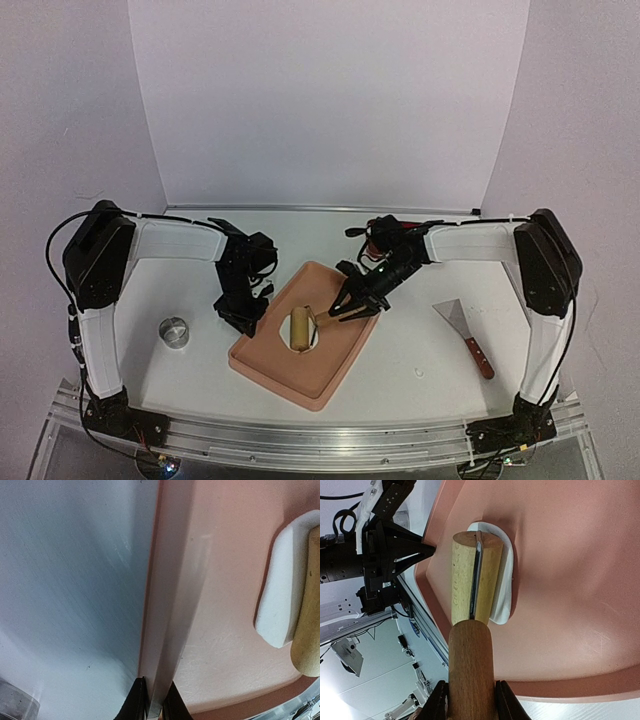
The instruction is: Roll out the dumpling wrappers from the dough
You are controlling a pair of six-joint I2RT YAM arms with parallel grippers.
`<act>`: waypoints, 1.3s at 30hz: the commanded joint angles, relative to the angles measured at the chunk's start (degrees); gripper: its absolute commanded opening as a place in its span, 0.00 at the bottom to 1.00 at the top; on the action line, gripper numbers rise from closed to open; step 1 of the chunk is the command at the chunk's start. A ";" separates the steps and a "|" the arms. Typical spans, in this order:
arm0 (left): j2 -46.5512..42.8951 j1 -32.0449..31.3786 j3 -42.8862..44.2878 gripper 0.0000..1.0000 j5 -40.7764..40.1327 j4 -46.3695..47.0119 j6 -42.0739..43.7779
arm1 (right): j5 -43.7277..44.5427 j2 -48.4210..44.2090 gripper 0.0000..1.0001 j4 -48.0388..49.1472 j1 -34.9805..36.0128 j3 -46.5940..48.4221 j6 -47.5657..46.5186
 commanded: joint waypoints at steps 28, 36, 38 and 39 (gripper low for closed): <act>1.68 2.18 -0.53 0.03 -0.43 0.75 -2.58 | 23.65 1.06 0.00 -18.64 -2.57 -14.30 2.16; 1.07 2.18 -0.79 0.02 -0.72 0.64 -2.94 | 25.31 -1.34 0.00 -18.48 -4.35 -19.39 0.87; 0.70 2.14 -1.15 0.02 -0.67 0.69 -3.14 | 25.65 -2.47 0.00 -18.43 -5.18 -20.77 0.28; 0.53 2.13 -1.45 0.02 -0.52 0.87 -3.20 | 25.73 -2.72 0.00 -18.43 -5.49 -21.32 -0.02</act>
